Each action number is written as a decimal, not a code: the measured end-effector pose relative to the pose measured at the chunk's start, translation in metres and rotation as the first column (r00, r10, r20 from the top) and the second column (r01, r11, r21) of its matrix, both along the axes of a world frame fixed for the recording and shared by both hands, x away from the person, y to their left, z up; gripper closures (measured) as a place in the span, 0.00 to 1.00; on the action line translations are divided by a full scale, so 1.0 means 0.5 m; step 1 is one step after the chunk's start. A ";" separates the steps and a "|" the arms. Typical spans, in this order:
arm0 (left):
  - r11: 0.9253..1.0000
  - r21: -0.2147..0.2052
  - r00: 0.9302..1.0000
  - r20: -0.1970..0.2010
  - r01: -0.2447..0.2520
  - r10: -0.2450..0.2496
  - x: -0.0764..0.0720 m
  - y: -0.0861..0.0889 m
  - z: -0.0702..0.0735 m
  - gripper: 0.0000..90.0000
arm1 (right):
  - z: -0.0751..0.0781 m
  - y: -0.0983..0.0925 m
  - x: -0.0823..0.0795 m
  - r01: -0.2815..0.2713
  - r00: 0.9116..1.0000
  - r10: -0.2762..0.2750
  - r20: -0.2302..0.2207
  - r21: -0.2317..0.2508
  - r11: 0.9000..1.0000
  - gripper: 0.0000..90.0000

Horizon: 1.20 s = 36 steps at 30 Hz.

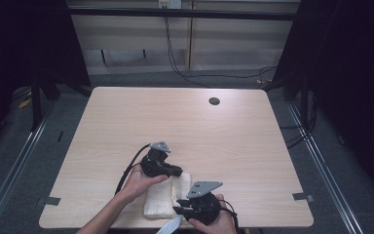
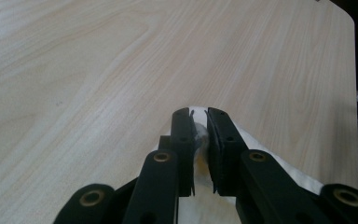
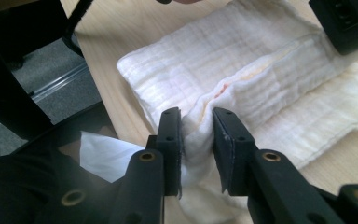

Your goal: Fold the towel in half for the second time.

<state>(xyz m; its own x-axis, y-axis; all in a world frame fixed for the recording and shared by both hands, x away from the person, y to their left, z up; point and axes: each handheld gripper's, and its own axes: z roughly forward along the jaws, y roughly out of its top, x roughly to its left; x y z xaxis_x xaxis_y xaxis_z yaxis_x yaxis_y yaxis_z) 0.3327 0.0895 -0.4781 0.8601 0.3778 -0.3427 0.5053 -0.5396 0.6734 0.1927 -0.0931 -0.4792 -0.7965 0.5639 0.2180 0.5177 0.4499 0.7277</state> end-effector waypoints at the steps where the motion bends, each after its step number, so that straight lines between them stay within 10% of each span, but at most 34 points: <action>1: 1.000 -0.008 1.000 -0.004 -0.001 0.001 0.001 0.000 0.001 0.90 | 0.002 -0.001 0.000 0.001 1.000 -0.001 0.000 0.001 1.000 0.79; 11: 0.998 -0.045 0.999 -0.015 0.037 -0.038 -0.003 -0.019 0.007 0.81 | 0.011 -0.036 0.021 0.019 1.000 -0.018 -0.005 0.072 0.997 0.68; 17: 0.998 -0.067 0.999 -0.032 -0.008 0.006 0.004 -0.002 0.016 0.64 | 0.011 -0.050 0.028 0.043 0.999 -0.043 0.005 0.026 0.999 0.79; 22: 0.996 -0.085 0.999 0.029 -0.038 0.041 -0.003 0.014 0.034 0.55 | 0.003 -0.059 0.036 0.105 0.994 -0.105 -0.004 -0.042 0.994 0.79; 36: 0.994 -0.069 0.990 0.112 -0.082 0.089 -0.028 0.065 0.069 0.43 | 0.046 -0.133 0.056 0.194 0.979 -0.197 0.057 0.051 0.980 0.65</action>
